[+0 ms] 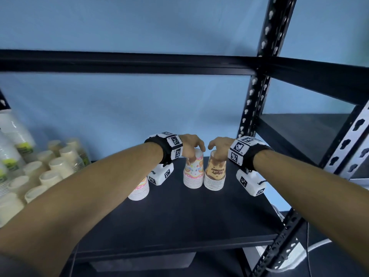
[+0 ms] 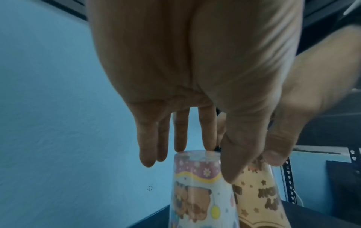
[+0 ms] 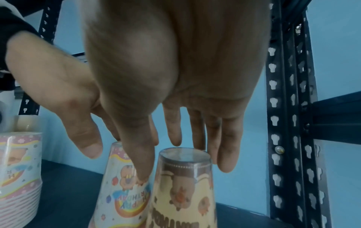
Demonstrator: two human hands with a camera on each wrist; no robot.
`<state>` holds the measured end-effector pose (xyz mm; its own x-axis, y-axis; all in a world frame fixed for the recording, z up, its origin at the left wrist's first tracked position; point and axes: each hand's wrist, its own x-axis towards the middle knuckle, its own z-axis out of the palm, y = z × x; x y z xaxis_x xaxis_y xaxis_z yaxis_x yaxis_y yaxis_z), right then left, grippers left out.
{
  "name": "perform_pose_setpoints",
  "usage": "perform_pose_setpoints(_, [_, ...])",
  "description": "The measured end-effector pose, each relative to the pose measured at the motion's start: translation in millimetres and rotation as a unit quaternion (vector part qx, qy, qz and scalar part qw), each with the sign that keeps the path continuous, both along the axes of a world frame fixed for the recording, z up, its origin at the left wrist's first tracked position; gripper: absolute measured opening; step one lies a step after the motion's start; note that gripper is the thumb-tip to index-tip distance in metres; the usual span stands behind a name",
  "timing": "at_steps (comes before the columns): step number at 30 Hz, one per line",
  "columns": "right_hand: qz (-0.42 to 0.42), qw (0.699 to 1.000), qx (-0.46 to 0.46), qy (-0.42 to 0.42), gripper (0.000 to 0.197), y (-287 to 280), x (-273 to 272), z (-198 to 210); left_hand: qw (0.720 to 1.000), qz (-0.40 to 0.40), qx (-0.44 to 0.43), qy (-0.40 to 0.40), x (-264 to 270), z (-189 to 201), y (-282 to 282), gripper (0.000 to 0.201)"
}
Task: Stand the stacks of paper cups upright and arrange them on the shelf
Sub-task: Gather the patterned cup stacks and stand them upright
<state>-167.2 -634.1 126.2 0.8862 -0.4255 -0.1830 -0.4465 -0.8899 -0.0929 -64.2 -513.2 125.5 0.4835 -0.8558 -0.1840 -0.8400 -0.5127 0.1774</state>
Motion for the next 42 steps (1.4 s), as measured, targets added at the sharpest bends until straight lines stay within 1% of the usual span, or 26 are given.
perform_pose_setpoints(4, [0.019, 1.000, -0.017, 0.001, 0.050, -3.1, 2.3, -5.8, 1.000, -0.012, 0.002, 0.001, -0.8, -2.4, -2.9, 0.055])
perform_pose_setpoints(8, [0.031, 0.999, -0.017, -0.005, 0.047, -6.2, 7.8, -7.5, 1.000, -0.016, -0.005, 0.007, 2.6, -4.6, -7.7, 0.052])
perform_pose_setpoints(11, [0.037, 0.999, -0.027, -0.006, 0.044, -8.8, 13.8, -6.0, 1.000, -0.009, -0.018, -0.012, 7.1, -2.2, -11.3, 0.048])
perform_pose_setpoints(14, [0.041, 0.999, -0.031, -0.013, 0.045, -12.1, 21.1, -1.9, 0.999, 0.029, -0.042, -0.018, 17.1, 2.4, -14.1, 0.045])
perform_pose_setpoints(17, [0.036, 0.999, -0.027, -0.021, 0.050, -16.6, 29.6, 2.5, 0.995, 0.069, -0.067, -0.009, 27.9, 8.8, -18.8, 0.042])
perform_pose_setpoints(20, [0.033, 0.998, -0.030, -0.033, 0.050, -20.9, 41.4, 1.9, 0.992, 0.091, -0.079, -0.027, 37.9, 13.0, -24.5, 0.038])
perform_pose_setpoints(22, [0.030, 0.998, -0.030, -0.043, 0.049, -23.6, 49.3, 0.4, 0.989, 0.115, -0.090, -0.032, 46.7, 10.6, -29.3, 0.035])
perform_pose_setpoints(26, [0.024, 0.998, -0.014, -0.058, 0.055, -27.2, 65.2, -0.7, 0.981, 0.164, -0.097, -0.034, 61.4, 4.0, -36.9, 0.024])
perform_pose_setpoints(30, [0.033, 0.997, 0.001, -0.063, 0.057, -33.9, 83.6, -2.9, 0.975, 0.192, -0.112, -0.029, 76.0, -1.9, -44.5, 0.027])
perform_pose_setpoints(33, [0.044, 0.997, 0.002, -0.067, 0.045, -38.0, 93.8, -6.3, 0.972, 0.199, -0.119, -0.024, 82.6, -6.7, -50.1, 0.030])
perform_pose_setpoints(38, [0.044, 0.997, 0.014, -0.068, 0.039, -42.7, 103.4, -14.0, 0.971, 0.205, -0.122, -0.014, 86.0, -13.7, -57.0, 0.040])
perform_pose_setpoints(42, [0.043, 0.997, 0.020, -0.069, 0.041, -48.3, 107.8, -15.3, 0.971, 0.206, -0.121, -0.009, 88.8, -18.8, -58.8, 0.043])
